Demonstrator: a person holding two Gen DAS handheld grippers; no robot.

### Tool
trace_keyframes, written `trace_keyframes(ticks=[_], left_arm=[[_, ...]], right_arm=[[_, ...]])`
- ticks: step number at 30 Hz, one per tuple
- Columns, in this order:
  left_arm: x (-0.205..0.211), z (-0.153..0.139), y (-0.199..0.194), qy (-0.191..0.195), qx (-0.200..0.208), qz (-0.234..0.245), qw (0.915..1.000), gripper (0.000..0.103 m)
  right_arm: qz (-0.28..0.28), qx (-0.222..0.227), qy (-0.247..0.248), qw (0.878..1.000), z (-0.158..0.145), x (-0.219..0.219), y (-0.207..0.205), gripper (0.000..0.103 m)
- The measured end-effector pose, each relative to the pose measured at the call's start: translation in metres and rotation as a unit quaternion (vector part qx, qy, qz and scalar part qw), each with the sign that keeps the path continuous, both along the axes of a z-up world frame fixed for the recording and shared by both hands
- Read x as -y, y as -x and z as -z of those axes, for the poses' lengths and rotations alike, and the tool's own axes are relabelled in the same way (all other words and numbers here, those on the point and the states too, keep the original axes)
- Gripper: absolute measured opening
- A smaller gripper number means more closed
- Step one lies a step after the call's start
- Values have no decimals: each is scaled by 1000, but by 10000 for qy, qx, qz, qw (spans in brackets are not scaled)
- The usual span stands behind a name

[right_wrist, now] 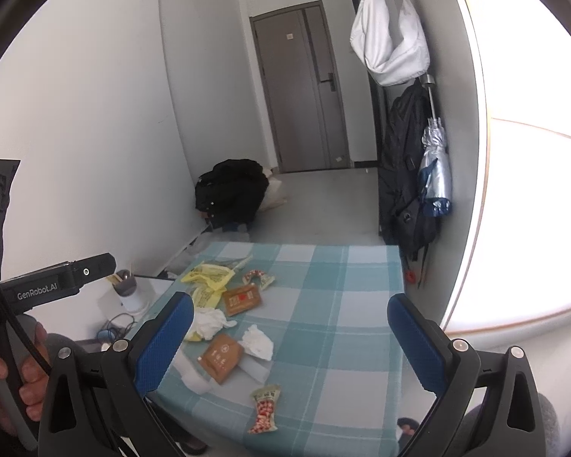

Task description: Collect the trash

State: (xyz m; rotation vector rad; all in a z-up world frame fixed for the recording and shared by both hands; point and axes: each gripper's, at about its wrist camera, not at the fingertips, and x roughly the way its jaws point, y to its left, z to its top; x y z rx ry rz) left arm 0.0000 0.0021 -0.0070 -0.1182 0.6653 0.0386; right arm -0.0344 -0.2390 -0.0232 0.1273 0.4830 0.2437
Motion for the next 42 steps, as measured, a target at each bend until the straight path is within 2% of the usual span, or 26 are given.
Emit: trace_keyframes(ticks=[27, 42], left_arm=[[2, 1, 0, -100, -48, -45, 9999, 102], [-3, 6, -9, 0, -164, 33, 9999, 102]], right_arm=[[-96, 69, 38, 9999, -3, 0, 1, 103], [-231, 183, -11, 9996, -7, 0, -3, 103]])
